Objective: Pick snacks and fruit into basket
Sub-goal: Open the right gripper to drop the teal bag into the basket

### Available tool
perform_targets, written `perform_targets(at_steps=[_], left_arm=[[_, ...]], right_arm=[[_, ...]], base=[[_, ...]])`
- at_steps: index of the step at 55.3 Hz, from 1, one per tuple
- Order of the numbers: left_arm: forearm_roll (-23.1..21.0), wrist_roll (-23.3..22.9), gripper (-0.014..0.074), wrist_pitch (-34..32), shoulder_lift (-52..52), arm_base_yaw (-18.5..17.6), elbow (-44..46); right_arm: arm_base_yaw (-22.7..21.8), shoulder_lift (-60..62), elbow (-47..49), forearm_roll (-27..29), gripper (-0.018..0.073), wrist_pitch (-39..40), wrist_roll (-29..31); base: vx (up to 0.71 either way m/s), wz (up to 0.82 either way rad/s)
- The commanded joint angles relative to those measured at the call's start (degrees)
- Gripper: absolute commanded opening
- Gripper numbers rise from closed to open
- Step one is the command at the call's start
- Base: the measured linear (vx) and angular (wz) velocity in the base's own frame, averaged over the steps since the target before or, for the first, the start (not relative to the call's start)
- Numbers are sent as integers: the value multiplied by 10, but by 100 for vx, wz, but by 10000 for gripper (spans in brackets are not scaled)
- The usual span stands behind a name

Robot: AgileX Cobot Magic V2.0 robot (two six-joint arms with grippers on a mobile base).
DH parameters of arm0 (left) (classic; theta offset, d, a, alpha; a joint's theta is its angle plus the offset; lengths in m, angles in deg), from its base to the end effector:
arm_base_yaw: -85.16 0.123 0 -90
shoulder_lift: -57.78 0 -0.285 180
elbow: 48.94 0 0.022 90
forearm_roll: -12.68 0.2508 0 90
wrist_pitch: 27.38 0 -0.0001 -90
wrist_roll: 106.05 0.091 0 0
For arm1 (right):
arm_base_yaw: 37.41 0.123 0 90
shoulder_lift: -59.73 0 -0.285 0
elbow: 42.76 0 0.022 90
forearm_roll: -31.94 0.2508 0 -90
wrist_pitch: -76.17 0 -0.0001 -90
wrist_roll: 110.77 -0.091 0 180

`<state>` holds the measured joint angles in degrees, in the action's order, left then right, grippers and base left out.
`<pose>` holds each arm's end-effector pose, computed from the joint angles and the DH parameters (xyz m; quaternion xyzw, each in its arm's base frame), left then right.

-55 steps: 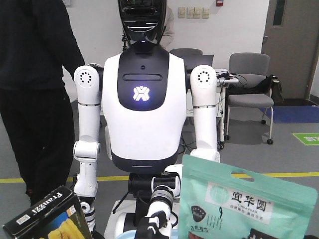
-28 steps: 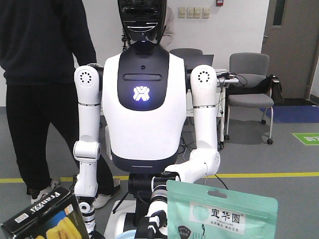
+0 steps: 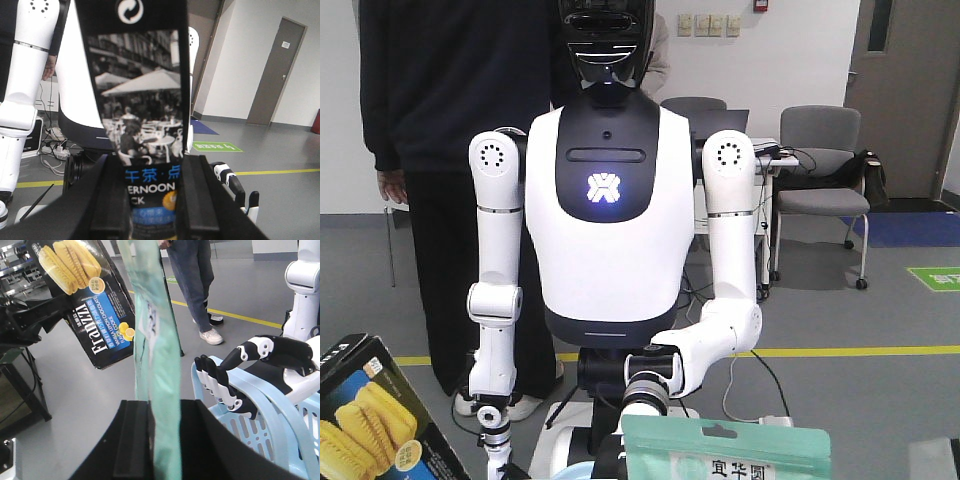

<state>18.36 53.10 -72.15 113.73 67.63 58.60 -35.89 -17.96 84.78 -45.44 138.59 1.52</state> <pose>0.1324 -0.0485 0.2303 0.0301 0.6671 -0.2419 0.7039 0.1866 0.0836 0.2428 -0.2831 0.7037 0.4245 0.4945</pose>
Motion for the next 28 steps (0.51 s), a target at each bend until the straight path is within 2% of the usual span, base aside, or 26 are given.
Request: perform_targets(at_steps=[1, 20, 24, 28], left_arm=[[-9, 2, 0, -65, -5, -3, 15], [-9, 2, 0, -65, -4, -3, 15], [-9, 2, 0, -65, -4, -3, 15], [-9, 2, 0, -65, -4, -3, 15]], right_arm=[[0, 1, 18, 42, -9, 40, 39], [1, -5, 18, 147, -9, 32, 43], [19, -5, 18, 160, -9, 12, 45], [57, -5, 24, 168, -9, -23, 60]], base=[[0, 0], [0, 0], [0, 0], [0, 0]])
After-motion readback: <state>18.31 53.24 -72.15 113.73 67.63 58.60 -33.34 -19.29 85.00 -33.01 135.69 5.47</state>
